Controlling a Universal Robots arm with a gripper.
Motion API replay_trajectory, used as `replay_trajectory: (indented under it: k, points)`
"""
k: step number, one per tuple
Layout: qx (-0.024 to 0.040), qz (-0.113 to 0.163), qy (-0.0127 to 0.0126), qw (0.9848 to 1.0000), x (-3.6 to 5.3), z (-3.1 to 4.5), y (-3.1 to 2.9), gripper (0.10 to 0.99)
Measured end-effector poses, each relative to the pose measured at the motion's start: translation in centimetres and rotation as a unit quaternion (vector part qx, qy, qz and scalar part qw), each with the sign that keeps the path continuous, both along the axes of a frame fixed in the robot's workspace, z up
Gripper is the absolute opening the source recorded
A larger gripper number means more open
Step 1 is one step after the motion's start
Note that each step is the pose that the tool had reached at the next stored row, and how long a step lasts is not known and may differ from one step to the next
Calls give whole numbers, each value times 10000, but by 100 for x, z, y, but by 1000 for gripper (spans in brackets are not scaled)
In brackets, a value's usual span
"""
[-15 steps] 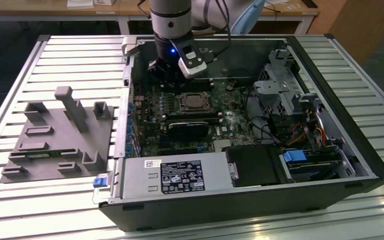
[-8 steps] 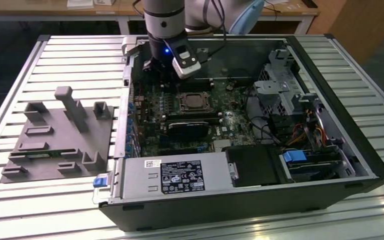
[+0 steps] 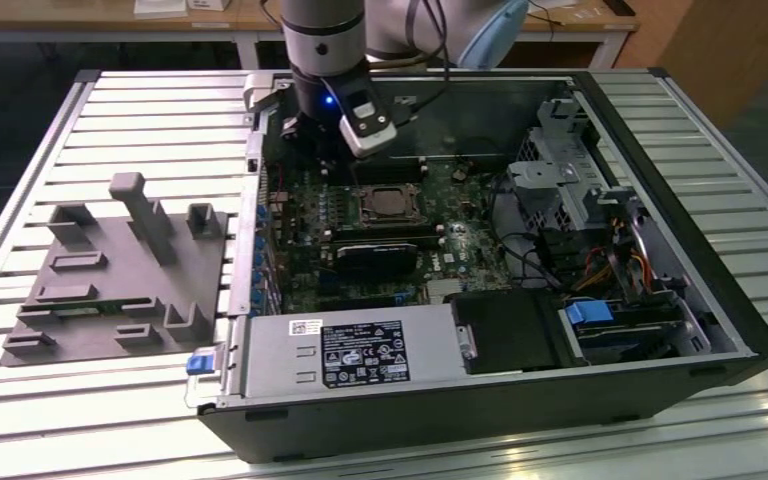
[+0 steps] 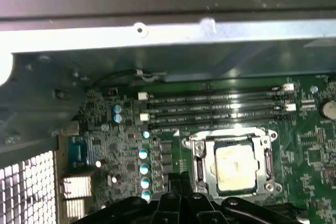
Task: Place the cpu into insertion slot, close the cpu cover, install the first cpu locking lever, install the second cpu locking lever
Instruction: 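Install the first cpu locking lever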
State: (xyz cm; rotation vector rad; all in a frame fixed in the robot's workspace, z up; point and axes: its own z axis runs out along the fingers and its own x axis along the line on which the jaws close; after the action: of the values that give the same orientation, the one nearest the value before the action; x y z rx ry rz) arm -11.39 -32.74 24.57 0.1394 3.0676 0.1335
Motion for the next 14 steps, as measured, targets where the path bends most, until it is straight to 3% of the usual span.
replay_trajectory:
  k: [5, 11, 12, 14]
  points:
    - [299, -1, 0, 9996, -29, 0, 0, 102]
    - [786, 3, 0, 9969, -39, 0, 0, 102]
    - [826, 3, 0, 9966, -39, 0, 0, 102]
    - [829, 3, 0, 9966, -39, 0, 0, 102]
